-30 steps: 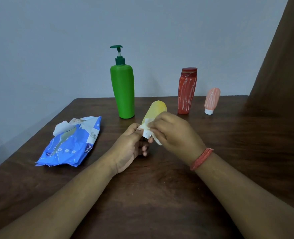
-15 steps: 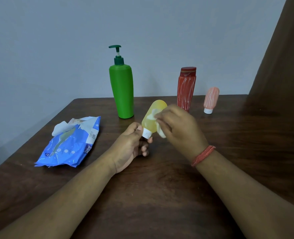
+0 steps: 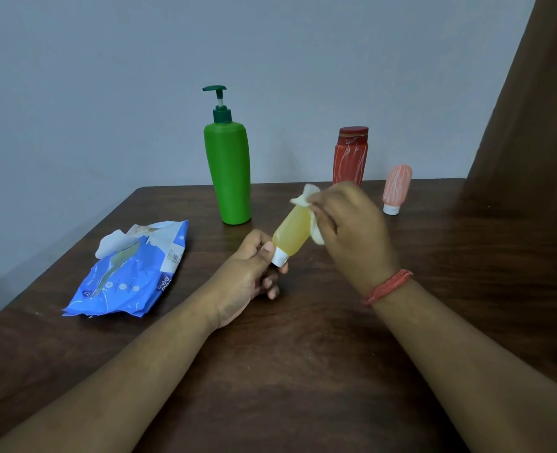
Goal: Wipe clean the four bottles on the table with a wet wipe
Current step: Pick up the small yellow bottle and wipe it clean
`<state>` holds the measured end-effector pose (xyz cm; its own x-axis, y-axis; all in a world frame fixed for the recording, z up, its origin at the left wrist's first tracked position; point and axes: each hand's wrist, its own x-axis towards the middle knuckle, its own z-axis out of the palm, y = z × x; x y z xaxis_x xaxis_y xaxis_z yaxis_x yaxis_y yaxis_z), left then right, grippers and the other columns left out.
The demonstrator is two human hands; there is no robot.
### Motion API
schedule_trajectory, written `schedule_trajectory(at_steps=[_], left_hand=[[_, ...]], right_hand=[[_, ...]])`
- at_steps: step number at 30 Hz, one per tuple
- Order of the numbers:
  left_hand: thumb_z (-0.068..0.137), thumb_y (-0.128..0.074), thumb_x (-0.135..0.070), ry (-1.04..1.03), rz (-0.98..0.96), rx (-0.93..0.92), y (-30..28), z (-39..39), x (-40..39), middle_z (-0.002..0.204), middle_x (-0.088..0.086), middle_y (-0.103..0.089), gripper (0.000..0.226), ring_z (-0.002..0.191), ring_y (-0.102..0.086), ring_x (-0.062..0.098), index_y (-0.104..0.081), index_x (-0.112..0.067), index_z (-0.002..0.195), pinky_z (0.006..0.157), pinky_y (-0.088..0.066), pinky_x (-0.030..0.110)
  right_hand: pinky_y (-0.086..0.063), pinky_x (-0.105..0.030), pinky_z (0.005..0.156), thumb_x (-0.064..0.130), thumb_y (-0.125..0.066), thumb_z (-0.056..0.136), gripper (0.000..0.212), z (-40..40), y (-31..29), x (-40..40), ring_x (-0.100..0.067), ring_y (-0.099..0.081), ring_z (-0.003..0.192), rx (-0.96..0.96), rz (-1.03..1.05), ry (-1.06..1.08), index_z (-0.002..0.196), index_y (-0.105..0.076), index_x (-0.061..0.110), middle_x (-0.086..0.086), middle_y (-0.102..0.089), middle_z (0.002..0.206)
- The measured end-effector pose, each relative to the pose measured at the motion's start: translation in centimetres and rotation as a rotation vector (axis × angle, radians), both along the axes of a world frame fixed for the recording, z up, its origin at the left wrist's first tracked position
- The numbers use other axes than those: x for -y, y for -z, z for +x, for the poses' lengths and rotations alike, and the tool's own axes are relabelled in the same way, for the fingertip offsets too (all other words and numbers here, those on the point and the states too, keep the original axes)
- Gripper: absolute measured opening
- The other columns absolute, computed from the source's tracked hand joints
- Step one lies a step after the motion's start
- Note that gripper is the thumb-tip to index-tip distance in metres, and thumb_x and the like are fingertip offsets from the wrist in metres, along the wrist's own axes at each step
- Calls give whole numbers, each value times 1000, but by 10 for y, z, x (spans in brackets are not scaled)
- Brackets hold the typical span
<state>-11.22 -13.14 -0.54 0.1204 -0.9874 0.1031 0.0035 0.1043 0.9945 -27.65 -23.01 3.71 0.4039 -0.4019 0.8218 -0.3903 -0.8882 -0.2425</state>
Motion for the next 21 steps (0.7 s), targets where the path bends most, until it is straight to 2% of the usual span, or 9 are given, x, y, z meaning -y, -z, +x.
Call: schedule_trajectory(at_steps=[2,3,7,10,11,13,15,18,21], left_hand=[[110,-36,-26,-9,1,45,0,-1,0,84,5,-58,18,60,-37,12,-41,-15,96,57,-45,27],[110,-36,-25,-11,0,52,1,-1,0,84,4,-58,18,59,-37,12,-41,-15,95,57,-45,27],[110,-37,-25,-23,0,24,0,-1,1,83,5,-59,19,58,-37,12,-42,-16,93,56,-44,29],[110,-36,-26,-4,0,30,1,-1,0,84,5,-59,20,58,-37,12,-42,-16,94,57,-45,29],[111,-35,-26,-1,0,13,1,-1,0,84,5,-59,21,57,-37,12,-42,-16,94,57,-45,28],[110,-35,-27,-3,4,-53,0,0,-1,83,5,-59,22,56,-36,12,-45,-17,94,56,-45,27],[110,-35,-28,3,10,-114,-1,1,-1,82,4,-59,23,55,-35,11,-48,-17,95,56,-44,27],[110,-35,-27,12,6,-169,-1,2,-1,82,5,-58,23,54,-34,11,-49,-14,98,55,-44,28],[107,-38,-28,8,-7,-269,-1,4,0,81,7,-58,21,51,-33,11,-52,-12,103,54,-43,28]], right_hand=[[-38,-15,86,5,-63,94,17,-4,-5,3,-20,-60,97,89,72,59,108,-72,4,-11,-63,106],[-39,-15,86,5,-63,94,17,-4,-4,0,-19,-60,97,66,64,50,109,-71,4,-11,-63,106],[-53,-34,77,-2,-67,89,19,1,0,-8,-27,-63,88,-154,-111,-75,107,-72,0,-15,-64,99],[-46,-22,83,1,-65,92,18,-3,-3,-3,-23,-62,93,0,25,8,109,-71,3,-12,-63,104],[-45,-21,83,0,-65,91,18,-2,-2,-5,-23,-62,93,-4,26,-11,108,-71,3,-12,-64,104],[-53,-31,79,-4,-69,86,22,1,4,-12,-28,-65,89,-138,-55,-81,107,-72,0,-15,-64,101],[-56,-38,75,-4,-69,86,22,2,4,-10,-29,-65,86,-140,-69,-80,107,-72,-1,-15,-65,99],[-55,-38,78,0,-66,90,19,0,3,-8,-26,-65,89,-46,17,-58,108,-72,1,-13,-65,102],[-56,-39,74,0,-68,89,18,4,8,-14,-28,-65,85,-212,-60,-183,106,-72,2,-12,-65,100]])
